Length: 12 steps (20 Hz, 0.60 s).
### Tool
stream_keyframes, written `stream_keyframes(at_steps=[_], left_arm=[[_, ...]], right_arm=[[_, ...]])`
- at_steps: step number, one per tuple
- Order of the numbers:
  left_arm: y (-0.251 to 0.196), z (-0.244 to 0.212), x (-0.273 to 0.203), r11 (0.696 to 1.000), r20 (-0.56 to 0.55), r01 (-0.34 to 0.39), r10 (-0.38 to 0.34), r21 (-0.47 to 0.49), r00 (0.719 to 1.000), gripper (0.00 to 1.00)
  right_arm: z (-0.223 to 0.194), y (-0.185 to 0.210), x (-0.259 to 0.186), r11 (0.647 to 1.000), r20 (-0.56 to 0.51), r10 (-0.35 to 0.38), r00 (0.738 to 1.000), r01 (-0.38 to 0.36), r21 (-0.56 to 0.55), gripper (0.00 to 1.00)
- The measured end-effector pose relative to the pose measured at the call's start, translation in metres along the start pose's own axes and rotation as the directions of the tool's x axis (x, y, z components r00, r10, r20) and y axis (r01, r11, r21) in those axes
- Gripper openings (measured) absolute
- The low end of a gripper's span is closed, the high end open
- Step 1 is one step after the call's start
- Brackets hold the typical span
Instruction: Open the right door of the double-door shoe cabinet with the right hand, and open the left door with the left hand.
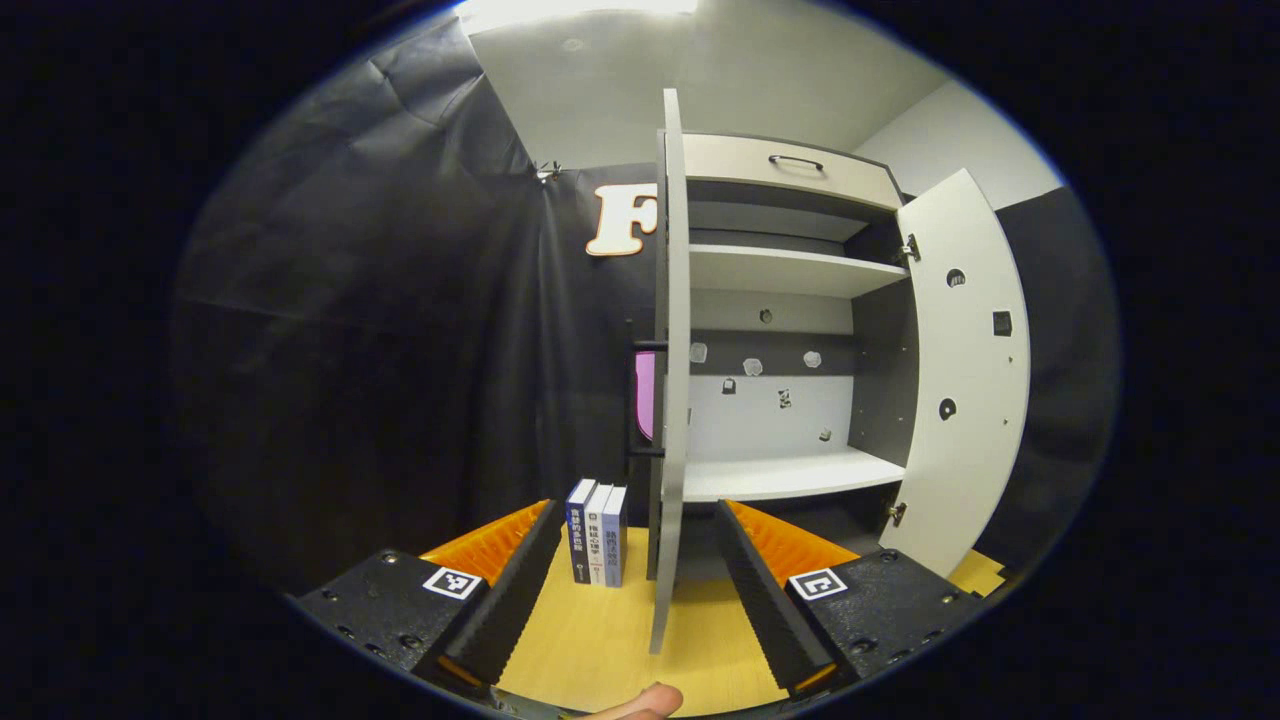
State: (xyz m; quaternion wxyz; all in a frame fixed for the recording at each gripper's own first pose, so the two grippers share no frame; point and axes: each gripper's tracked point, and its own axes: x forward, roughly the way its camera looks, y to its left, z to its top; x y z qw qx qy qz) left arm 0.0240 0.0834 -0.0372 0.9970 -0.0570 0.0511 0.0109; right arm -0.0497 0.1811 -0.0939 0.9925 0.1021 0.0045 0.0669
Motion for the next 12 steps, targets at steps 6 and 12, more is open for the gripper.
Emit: stream_keyframes(at_steps=[6,12], left_arm=[[-0.038,0.0,-0.042,0.999,0.057,0.034,-0.034,-0.003,0.998,0.96],[-0.072,-0.014,-0.095,0.997,0.112,0.07,-0.075,0.044,0.991,0.96]], right_arm=[[0.008,-0.019,-0.004,0.999,0.017,-0.032,0.999,0.032,0.024,0.98],[0.015,-0.029,-0.008,0.999,0.036,-0.046,0.998,0.045,0.016,0.93]])
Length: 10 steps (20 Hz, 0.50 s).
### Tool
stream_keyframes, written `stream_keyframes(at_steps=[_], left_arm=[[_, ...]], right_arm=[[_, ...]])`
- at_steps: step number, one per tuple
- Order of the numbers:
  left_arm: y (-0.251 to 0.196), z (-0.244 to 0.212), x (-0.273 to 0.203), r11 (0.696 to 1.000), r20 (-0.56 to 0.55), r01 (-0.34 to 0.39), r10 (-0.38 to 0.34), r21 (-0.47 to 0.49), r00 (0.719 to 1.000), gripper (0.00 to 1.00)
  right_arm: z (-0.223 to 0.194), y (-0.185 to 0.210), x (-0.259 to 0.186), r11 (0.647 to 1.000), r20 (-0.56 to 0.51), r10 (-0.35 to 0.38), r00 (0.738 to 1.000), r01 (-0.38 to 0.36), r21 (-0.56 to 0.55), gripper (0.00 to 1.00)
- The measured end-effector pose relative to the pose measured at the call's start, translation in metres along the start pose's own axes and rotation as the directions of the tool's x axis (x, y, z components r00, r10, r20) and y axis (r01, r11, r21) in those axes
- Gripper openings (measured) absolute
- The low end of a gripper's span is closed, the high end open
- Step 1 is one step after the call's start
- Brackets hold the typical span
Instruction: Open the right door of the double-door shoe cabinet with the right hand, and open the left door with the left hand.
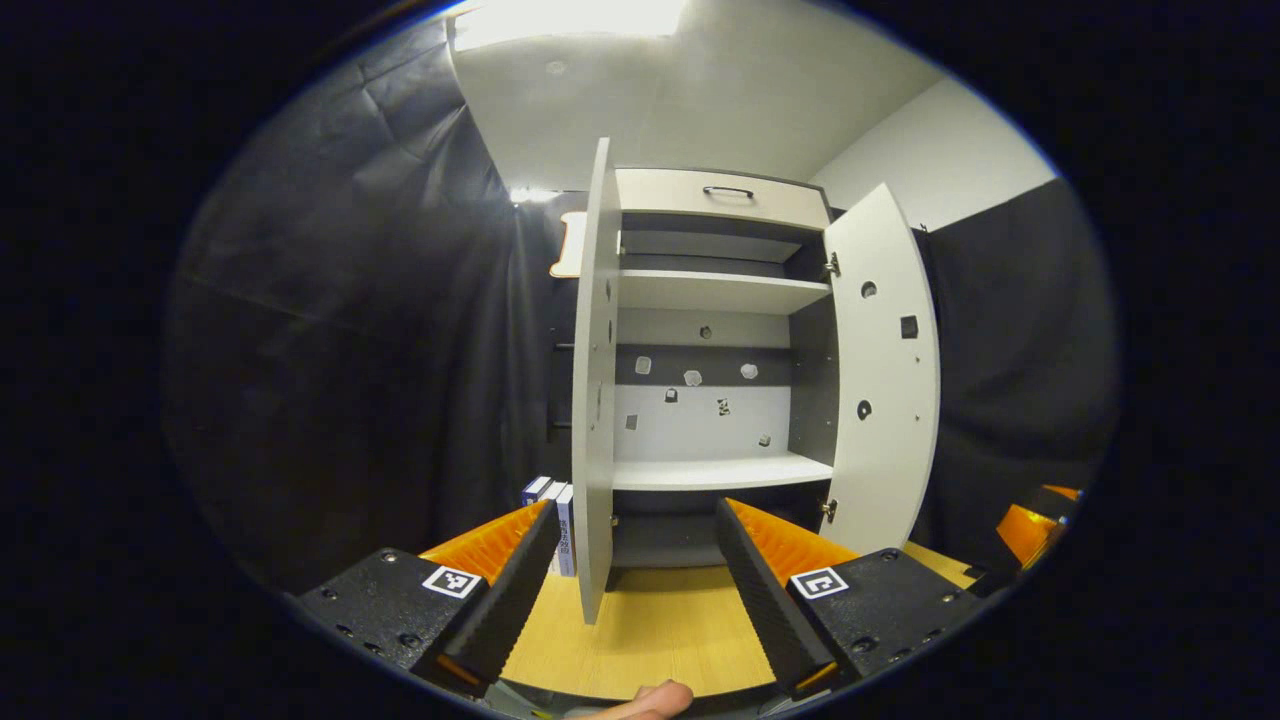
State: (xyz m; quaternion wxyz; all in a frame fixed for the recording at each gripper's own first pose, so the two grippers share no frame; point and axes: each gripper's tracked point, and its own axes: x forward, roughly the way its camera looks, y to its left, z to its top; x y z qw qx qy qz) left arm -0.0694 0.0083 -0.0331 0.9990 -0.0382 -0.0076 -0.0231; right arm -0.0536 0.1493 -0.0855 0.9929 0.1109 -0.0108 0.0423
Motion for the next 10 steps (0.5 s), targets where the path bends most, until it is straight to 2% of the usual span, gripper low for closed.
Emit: stream_keyframes(at_steps=[2,3,4,5,8,9,10], left_arm=[[-0.018,-0.008,-0.012,1.0,0.009,0.025,-0.025,-0.001,1.0,0.96],[-0.028,-0.017,-0.02,0.999,0.0,0.041,-0.041,-0.01,0.999,0.96],[-0.037,-0.025,-0.024,0.998,-0.008,0.068,-0.068,-0.008,0.998,0.96],[-0.045,-0.031,-0.026,0.996,-0.01,0.084,-0.084,-0.011,0.996,0.96],[-0.045,-0.044,-0.027,0.998,-0.013,0.067,-0.067,0.003,0.998,0.97],[-0.043,-0.043,-0.027,0.998,-0.008,0.064,-0.064,0.007,0.998,0.97],[-0.042,-0.041,-0.025,0.998,-0.008,0.063,-0.063,0.009,0.998,0.96]], right_arm=[[-0.002,0.0,0.0,1.0,-0.006,0.001,1.0,-0.001,0.016,0.93],[-0.002,0.0,0.0,1.0,-0.007,0.003,1.0,-0.002,0.02,0.98],[-0.002,-0.002,-0.001,1.0,-0.004,0.0,1.0,0.0,0.018,0.93],[-0.002,-0.002,-0.001,1.0,0.0,-0.002,1.0,0.002,0.011,0.98],[-0.006,0.003,0.003,1.0,-0.007,0.016,1.0,-0.016,0.007,0.98],[-0.006,0.005,0.003,1.0,-0.006,0.019,1.0,-0.019,0.008,0.93],[-0.004,0.006,0.003,1.0,-0.004,0.02,1.0,-0.02,0.005,0.98]])
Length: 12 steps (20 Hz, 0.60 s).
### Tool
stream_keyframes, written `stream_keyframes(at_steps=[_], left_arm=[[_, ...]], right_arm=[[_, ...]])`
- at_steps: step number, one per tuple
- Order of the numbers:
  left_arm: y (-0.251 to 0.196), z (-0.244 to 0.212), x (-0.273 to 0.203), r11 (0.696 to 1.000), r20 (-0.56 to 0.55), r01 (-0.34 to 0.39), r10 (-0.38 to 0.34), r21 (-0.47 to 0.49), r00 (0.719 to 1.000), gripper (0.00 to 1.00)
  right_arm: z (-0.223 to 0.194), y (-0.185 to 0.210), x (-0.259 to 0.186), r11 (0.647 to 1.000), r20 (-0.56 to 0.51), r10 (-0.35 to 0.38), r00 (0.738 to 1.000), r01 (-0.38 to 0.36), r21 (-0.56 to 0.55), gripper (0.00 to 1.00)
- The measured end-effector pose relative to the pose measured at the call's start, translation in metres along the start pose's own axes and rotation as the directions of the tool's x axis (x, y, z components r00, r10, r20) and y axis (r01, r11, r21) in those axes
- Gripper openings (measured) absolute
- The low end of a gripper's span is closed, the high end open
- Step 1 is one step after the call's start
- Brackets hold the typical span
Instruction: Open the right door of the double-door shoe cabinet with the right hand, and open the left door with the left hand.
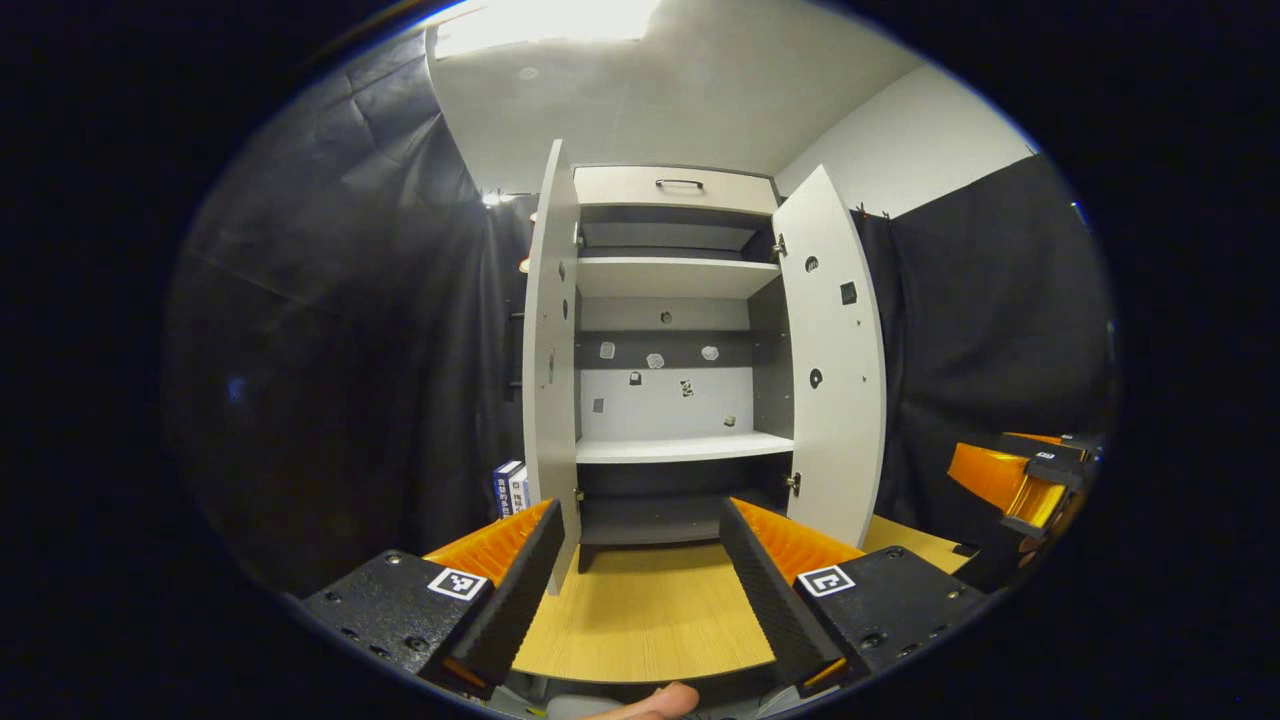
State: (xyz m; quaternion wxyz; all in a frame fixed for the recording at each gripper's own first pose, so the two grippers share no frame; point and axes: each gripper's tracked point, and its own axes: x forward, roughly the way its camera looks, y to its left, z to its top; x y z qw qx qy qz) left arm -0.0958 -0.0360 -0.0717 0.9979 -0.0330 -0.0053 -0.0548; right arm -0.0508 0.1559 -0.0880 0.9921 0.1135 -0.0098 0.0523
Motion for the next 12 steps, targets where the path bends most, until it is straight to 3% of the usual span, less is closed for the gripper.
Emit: stream_keyframes(at_steps=[7,12], left_arm=[[0.026,0.011,0.0,0.998,0.004,-0.04,0.04,-0.055,0.999,0.97],[0.033,0.024,0.0,0.998,0.022,-0.054,0.055,-0.041,0.998,0.98]], right_arm=[[0.009,0.002,-0.006,1.0,0.019,-0.006,1.0,0.006,-0.006,0.98],[0.023,0.006,-0.016,1.0,0.044,0.0,0.999,0.001,-0.026,0.98]])
